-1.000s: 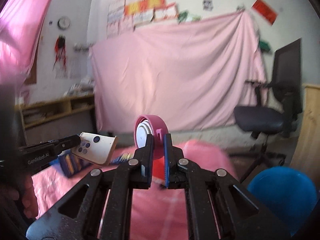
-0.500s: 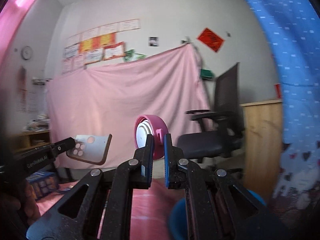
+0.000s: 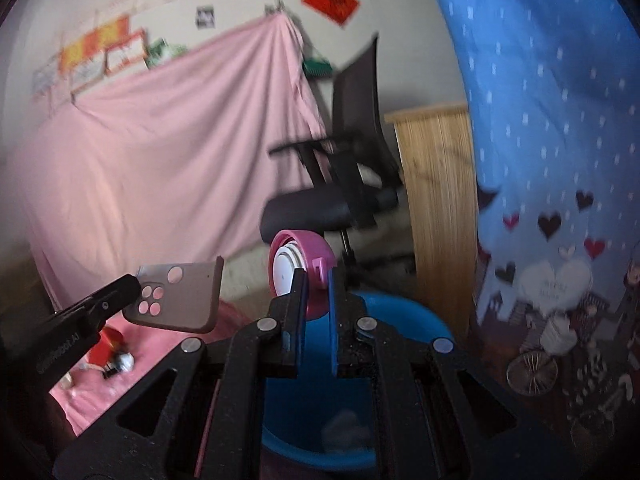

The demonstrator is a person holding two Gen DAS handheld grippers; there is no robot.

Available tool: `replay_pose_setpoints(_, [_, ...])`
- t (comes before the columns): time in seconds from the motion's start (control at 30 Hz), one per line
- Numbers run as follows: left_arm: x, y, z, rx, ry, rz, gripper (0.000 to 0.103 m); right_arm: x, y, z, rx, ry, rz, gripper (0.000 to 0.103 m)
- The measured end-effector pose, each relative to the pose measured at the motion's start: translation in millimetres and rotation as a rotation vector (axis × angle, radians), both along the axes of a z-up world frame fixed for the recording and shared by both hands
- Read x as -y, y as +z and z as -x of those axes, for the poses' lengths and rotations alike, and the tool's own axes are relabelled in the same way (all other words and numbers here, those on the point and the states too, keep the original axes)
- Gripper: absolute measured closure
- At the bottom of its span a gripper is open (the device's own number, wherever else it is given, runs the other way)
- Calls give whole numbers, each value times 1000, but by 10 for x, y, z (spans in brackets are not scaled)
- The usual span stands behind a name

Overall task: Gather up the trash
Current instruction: 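Carry phone case and pink lid to the blue basin and release both, then move both tools back over the remaining items on the bed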

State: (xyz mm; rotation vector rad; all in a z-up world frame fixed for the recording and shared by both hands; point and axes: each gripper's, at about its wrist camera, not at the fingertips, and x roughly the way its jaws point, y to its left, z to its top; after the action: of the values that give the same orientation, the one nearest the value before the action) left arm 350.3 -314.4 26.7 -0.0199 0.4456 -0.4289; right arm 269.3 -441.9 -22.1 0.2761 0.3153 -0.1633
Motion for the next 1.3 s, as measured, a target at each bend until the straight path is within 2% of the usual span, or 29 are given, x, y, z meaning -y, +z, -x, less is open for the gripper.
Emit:
replay_pose_setpoints(0.07, [45,-123,-50,-43,-5,-12,101,36,-106,-53,-41,1,-19,69])
replay_pose_setpoints(0.1, [81,-174,-92,-64,-7,-17,101,45,-160,-65,-57,2,-28,75])
replay_pose_setpoints(0.13, [86,-219,-117,-78,-10,-20,101,61,-193,-84,-73,0,-32,76])
replay_pose_setpoints(0.37, [125,-490,-250,-169,-21,-46,100,176,-358,-184,-141,4,-76,76])
replay_pose_setpoints(0.57, [112,-605,-273,-233,-48,-60,97,227,-362,-187,-144,0,-84,74])
replay_pose_setpoints(0.77, [24,-575,-238,-235,-33,-42,87,222,-336,-177,-130,7,-83,74])
replay_pose_setpoints(1.0, [-201,-432,-182,-201,7,-2,85,172,-231,-111,-73,11,-63,72])
replay_pose_setpoints(1.07, [-288,-373,-142,-178,22,10,81,137,-187,-100,-51,18,-55,70])
replay_pose_setpoints(1.17, [-444,-277,-69,-135,48,28,76,66,-125,-83,-16,33,-41,63])
replay_pose_setpoints(1.23, [-545,-220,-21,-109,66,31,76,-31,-68,-57,24,54,-21,53])
replay_pose_setpoints(1.3, [-627,-170,25,-82,83,31,75,-66,-46,-45,40,61,-12,47])
